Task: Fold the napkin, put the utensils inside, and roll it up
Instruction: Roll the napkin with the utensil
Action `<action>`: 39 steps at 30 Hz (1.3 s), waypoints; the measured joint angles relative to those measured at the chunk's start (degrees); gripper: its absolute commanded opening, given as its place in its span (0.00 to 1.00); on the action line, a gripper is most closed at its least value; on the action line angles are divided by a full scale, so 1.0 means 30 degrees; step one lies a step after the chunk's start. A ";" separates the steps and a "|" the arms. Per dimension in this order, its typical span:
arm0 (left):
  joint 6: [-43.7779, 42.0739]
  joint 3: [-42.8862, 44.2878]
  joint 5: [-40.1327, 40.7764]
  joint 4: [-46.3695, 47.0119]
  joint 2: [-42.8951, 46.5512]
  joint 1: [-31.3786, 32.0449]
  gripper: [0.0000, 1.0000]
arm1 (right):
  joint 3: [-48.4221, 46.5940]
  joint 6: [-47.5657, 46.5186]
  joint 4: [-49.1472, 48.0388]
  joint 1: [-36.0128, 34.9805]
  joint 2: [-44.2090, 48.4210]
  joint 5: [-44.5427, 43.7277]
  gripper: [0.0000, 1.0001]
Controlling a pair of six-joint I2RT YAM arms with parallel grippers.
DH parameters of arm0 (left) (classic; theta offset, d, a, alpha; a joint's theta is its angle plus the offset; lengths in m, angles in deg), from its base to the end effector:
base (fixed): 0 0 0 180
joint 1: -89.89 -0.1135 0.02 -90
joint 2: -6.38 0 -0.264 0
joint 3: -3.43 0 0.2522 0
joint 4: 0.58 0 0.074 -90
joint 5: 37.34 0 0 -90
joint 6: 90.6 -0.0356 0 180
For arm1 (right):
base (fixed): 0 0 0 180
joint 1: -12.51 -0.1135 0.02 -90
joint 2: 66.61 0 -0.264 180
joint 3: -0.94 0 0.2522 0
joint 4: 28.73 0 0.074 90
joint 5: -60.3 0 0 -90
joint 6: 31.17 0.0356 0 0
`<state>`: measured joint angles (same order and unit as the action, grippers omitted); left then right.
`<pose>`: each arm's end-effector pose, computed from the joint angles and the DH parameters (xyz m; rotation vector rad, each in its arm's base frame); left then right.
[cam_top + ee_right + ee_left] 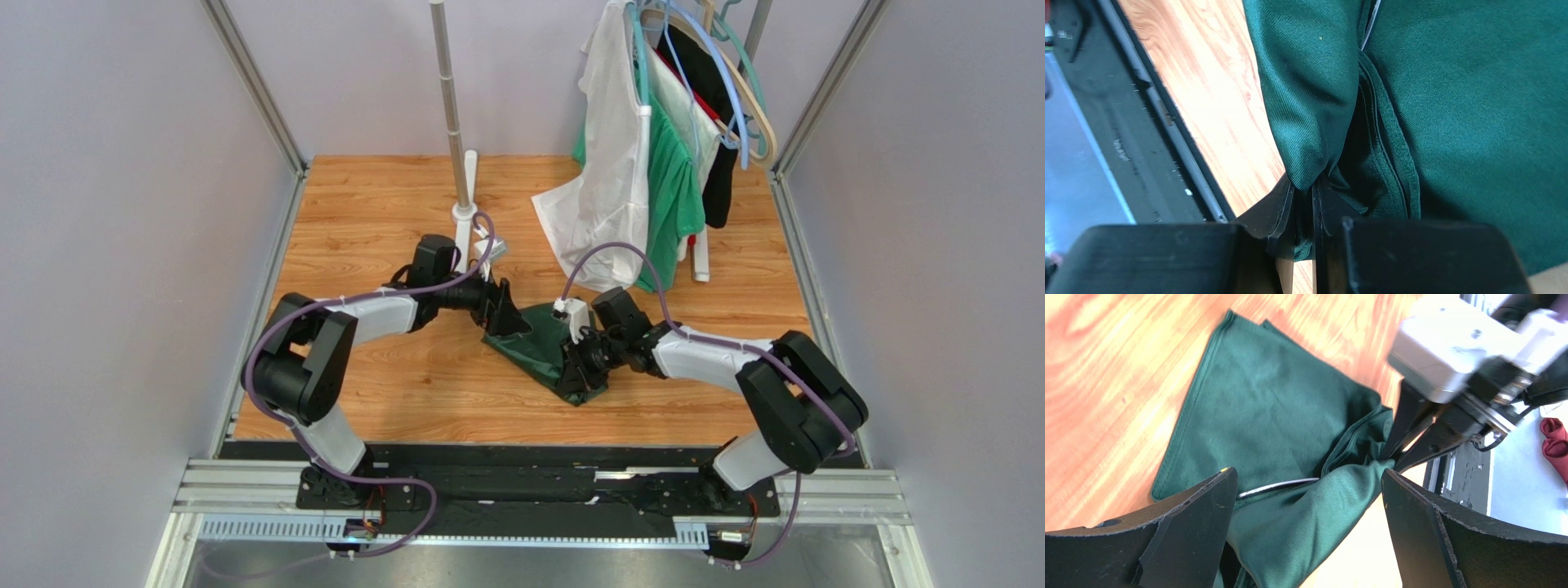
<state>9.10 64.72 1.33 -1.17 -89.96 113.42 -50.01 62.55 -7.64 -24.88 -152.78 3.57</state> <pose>0.2950 -0.1588 0.1750 0.7837 2.0658 -1.3027 0.1994 0.1770 0.1451 -0.9836 2.4340 1.0094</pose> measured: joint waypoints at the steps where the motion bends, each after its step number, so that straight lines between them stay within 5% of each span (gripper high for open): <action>1: 0.0015 0.0000 -0.0102 0.0175 -0.0022 -0.0007 0.96 | -0.0073 0.0044 0.0022 0.0153 -0.0182 0.0328 0.00; 10: -0.0321 -0.1253 0.0750 0.0911 0.0634 -0.0306 0.91 | -0.0692 0.0838 0.0226 0.2208 -0.1989 0.3876 0.00; 21: -0.1858 -0.4495 0.6921 0.2375 0.5727 0.1989 0.92 | -0.1545 0.1639 0.0874 0.3956 -0.4022 0.6754 0.00; 30: -0.1763 -0.4663 0.7337 0.3716 0.3694 0.1982 0.90 | -0.2273 0.1851 0.1596 0.4524 -0.5370 0.8138 0.00; 39: -0.1581 -0.3526 0.8437 0.5034 0.2470 0.4146 0.88 | -0.2608 0.2113 0.2047 0.5166 -0.6156 0.8859 0.00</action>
<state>4.35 54.14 26.64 13.93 -82.55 125.86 -57.84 68.89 -1.50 -9.38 -171.25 30.15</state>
